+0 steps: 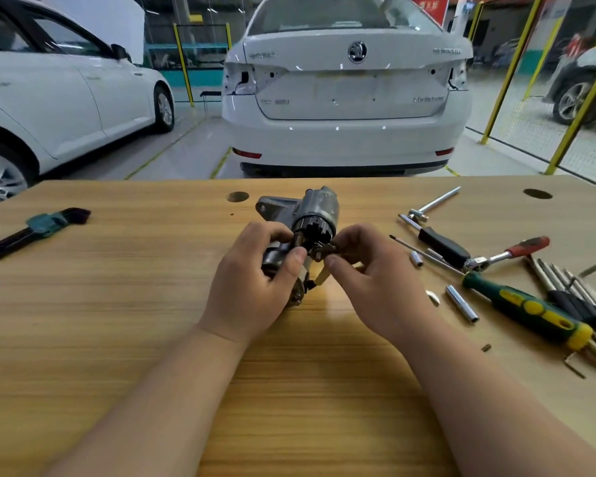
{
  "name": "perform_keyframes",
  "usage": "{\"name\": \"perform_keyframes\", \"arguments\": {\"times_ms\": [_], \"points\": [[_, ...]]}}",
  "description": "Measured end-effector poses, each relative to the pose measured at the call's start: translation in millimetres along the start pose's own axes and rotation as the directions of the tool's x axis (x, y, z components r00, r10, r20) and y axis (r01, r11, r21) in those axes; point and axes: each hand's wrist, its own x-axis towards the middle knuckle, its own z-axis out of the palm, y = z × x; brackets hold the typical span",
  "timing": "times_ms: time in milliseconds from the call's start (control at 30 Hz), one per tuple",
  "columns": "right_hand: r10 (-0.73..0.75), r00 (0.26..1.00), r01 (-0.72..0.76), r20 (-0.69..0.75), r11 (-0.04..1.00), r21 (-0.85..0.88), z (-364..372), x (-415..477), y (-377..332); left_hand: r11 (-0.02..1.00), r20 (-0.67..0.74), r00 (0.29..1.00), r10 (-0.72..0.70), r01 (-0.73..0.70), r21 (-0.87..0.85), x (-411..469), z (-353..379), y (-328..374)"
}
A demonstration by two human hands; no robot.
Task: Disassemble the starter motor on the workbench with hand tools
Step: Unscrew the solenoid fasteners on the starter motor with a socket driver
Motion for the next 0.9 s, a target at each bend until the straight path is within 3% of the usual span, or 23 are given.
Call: {"name": "perform_keyframes", "arguments": {"times_ms": [400, 567, 700, 767, 900], "points": [[-0.028, 0.999, 0.029, 0.042, 0.999, -0.044, 6, -6, -13, 1.0, -0.067, 0.998, -0.006, 0.006, -0.005, -1, -1, -7], [0.049, 0.999, -0.049, 0.024, 0.999, -0.022, 11, -6, -17, 0.992, -0.059, 0.993, -0.098, 0.093, -0.086, -2, 0, -5], [0.001, 0.999, 0.002, 0.034, 0.996, -0.087, 13, -8, -25, 0.974, -0.015, 0.983, -0.184, 0.181, -0.136, -1, 2, -3], [-0.036, 0.996, 0.043, 0.082, 0.996, -0.08, 9, -9, -28, 0.967, 0.016, 0.978, -0.209, 0.21, -0.143, -1, 1, -5], [-0.143, 0.921, 0.236, 0.363, 0.945, -0.226, -2, -18, -33, 0.963, 0.063, 0.974, -0.217, 0.225, -0.152, 0, -2, -6]]}}
